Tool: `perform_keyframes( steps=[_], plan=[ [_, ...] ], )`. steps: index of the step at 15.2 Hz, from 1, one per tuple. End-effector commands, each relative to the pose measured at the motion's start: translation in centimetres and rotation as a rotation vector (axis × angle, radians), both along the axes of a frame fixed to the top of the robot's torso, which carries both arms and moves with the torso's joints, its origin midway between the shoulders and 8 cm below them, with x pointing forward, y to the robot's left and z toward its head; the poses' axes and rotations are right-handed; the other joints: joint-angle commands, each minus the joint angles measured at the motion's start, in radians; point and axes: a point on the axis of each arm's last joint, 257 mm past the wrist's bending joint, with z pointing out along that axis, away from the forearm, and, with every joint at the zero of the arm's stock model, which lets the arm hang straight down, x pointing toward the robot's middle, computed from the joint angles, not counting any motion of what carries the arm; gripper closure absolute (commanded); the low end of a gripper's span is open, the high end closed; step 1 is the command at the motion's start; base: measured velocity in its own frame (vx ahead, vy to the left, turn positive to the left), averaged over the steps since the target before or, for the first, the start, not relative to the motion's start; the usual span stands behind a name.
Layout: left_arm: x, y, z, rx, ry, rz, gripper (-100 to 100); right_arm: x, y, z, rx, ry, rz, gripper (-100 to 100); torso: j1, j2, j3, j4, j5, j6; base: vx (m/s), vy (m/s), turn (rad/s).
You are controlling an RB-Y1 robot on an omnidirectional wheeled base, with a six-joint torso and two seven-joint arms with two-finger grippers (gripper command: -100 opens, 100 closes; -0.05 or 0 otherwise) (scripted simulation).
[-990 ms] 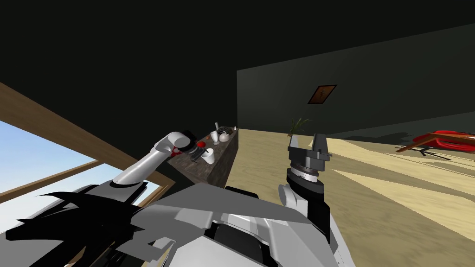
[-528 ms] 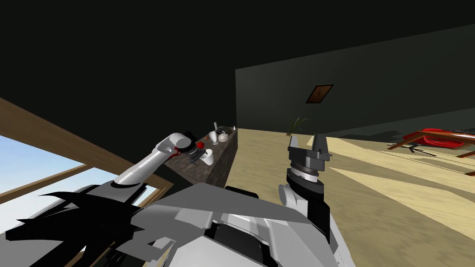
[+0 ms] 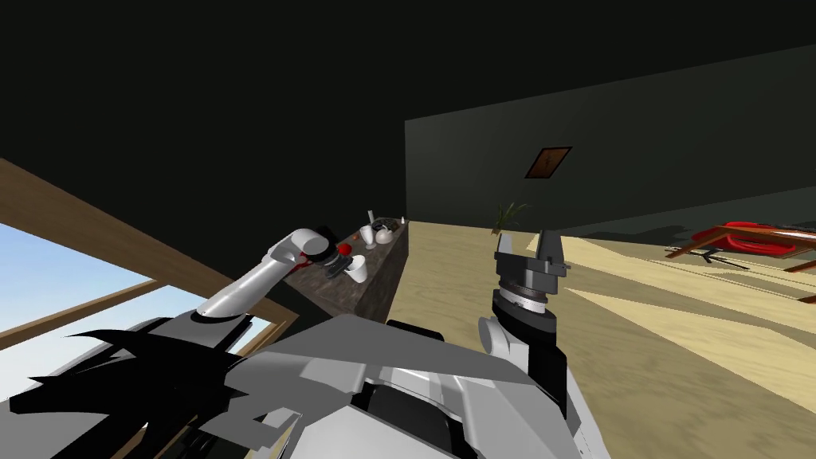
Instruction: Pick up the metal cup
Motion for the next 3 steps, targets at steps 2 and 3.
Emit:
perform_keyframes(
  steps=[2, 3],
  plan=[
    [-0.45, -0.34, 1.31, 0.001, 0.006, -0.014, 100, 0.0, 0.0, 0.0, 0.0, 0.0, 0.0, 0, 0.0, -0.001, 0.0, 0.0, 0.0, 0.0, 0.042, 0.003, 0.08],
    [-0.32, -0.23, 0.79, 0.001, 0.004, -0.01, 100, 0.0, 0.0, 0.0, 0.0, 0.0, 0.0, 0, 0.0, -0.001, -0.001, 0.0, 0.0, 0.0, 0.029, 0.003, 0.031]
  ],
)
